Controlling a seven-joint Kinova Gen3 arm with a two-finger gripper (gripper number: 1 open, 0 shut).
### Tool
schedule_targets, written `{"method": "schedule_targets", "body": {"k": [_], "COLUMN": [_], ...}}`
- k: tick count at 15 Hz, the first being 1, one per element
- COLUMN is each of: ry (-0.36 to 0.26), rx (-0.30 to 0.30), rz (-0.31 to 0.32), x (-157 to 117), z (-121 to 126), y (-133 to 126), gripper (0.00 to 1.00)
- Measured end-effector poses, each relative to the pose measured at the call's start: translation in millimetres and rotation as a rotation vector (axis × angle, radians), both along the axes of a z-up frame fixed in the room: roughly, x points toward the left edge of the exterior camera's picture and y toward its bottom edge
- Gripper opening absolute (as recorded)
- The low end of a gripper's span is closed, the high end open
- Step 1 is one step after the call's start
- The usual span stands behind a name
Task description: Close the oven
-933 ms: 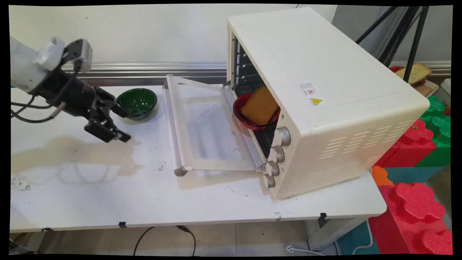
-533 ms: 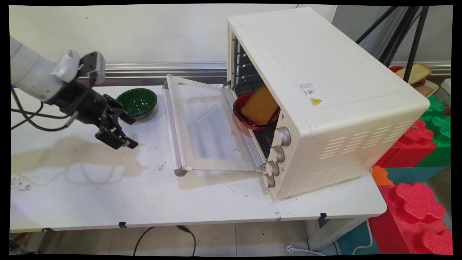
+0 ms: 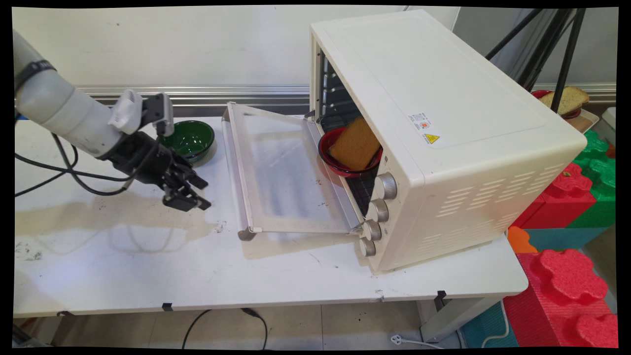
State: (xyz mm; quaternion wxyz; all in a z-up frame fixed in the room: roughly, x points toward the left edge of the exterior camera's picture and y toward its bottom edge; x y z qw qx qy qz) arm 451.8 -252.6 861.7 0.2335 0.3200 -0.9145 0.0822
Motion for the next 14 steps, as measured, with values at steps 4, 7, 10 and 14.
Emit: {"method": "schedule_targets", "body": {"k": [4, 7, 10, 14], "ry": [0.001, 0.004, 0.013, 0.029], "rx": [-0.012, -0.025, -0.041, -0.063], "rz": [-0.003, -0.006, -0.004, -0.004], "x": [-9, -16, -23, -30], "z": [-12, -20, -28, -34], "y": [-7, -12, -19, -23], "gripper": [0.0, 0.0, 0.0, 0.0]}}
